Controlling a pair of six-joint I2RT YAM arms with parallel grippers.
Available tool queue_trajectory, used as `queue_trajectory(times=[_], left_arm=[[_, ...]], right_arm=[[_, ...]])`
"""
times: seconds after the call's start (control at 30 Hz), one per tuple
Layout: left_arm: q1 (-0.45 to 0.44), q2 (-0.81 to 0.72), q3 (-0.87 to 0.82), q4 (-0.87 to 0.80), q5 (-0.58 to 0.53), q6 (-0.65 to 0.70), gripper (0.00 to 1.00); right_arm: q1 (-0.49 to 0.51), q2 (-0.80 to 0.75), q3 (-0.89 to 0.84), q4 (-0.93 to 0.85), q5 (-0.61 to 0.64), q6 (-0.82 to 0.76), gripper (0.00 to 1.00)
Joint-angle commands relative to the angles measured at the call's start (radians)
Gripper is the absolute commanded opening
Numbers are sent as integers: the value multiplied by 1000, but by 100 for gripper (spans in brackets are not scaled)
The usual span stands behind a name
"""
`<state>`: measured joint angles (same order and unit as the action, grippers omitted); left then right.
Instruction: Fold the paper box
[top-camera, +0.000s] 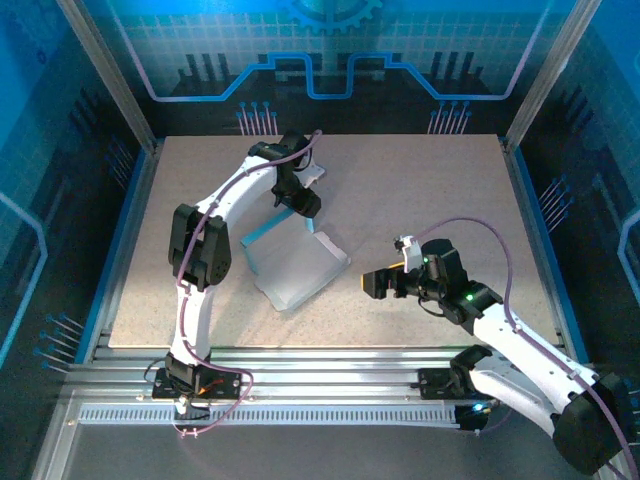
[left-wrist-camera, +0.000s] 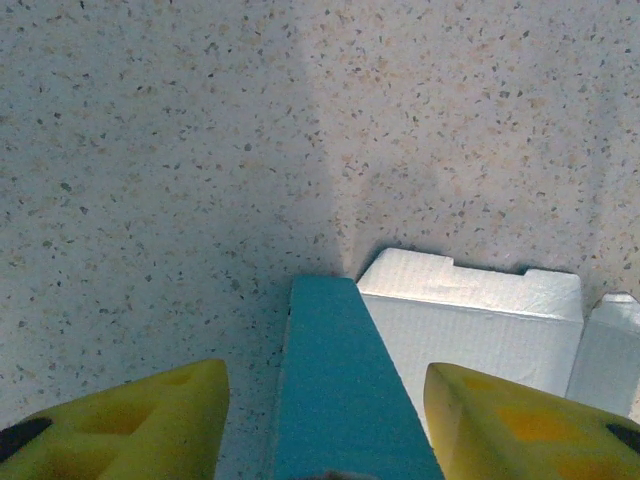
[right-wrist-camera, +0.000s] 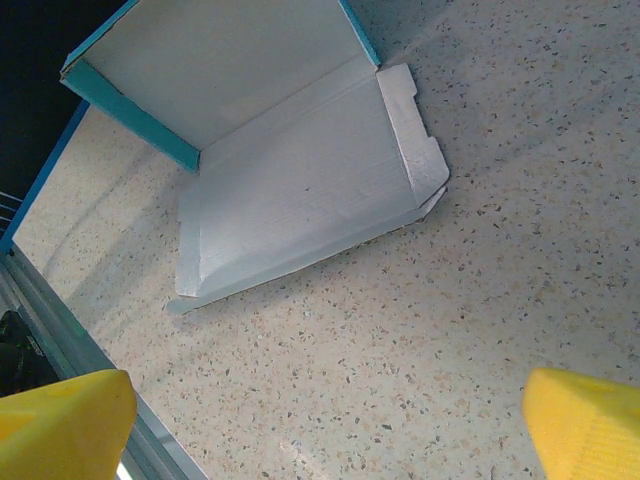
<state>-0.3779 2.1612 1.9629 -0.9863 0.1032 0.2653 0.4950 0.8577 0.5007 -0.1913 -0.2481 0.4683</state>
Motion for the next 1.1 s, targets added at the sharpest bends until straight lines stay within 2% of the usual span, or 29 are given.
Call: queue_trajectory(times=[0.0,0.67,0.93,1.07], left_arm=[[-10,17,1,9,-12,19,54],[-10,2,-18,27,-28,15,44],[-9,-26,-29,40,-5,-38,41],[12,-51,-42,49,35,-109,41]], right_arm=[[-12,4,-15,22,-21,9,100],[-15,-6,-19,15,-24,15,100],[-18,7,-5,8,-31,64,100],[-19,17,26,-27,-19,111,100]])
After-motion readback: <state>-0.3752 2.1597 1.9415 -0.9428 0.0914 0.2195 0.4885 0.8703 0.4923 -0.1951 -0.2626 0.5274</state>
